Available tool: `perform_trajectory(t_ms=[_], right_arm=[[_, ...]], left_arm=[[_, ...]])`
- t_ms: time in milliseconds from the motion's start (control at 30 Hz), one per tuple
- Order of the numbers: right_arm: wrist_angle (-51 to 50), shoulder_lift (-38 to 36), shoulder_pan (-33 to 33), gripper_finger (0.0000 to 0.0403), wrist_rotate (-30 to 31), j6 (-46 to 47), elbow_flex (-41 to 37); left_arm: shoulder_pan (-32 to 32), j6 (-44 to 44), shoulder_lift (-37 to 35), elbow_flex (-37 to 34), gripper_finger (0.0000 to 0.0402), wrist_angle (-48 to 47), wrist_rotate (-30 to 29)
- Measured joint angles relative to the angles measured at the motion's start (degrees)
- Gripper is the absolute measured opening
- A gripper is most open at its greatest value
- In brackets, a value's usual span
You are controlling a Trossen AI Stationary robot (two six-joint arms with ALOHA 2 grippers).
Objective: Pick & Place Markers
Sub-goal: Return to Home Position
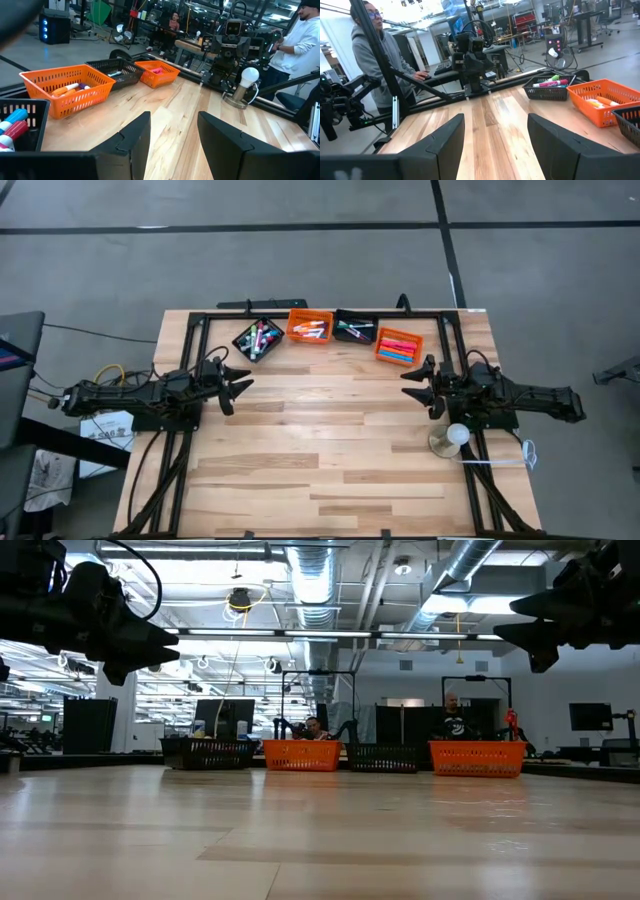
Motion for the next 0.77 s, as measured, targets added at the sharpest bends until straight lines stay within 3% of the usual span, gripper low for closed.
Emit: perform_trajectory(t_ms=[767], right_arm=[[0.0,0.0,0.0,0.0207,0.1,0.0,0.0]], left_arm=[[0.0,0.0,0.0,0.0,0.0163,0.5,0.0]])
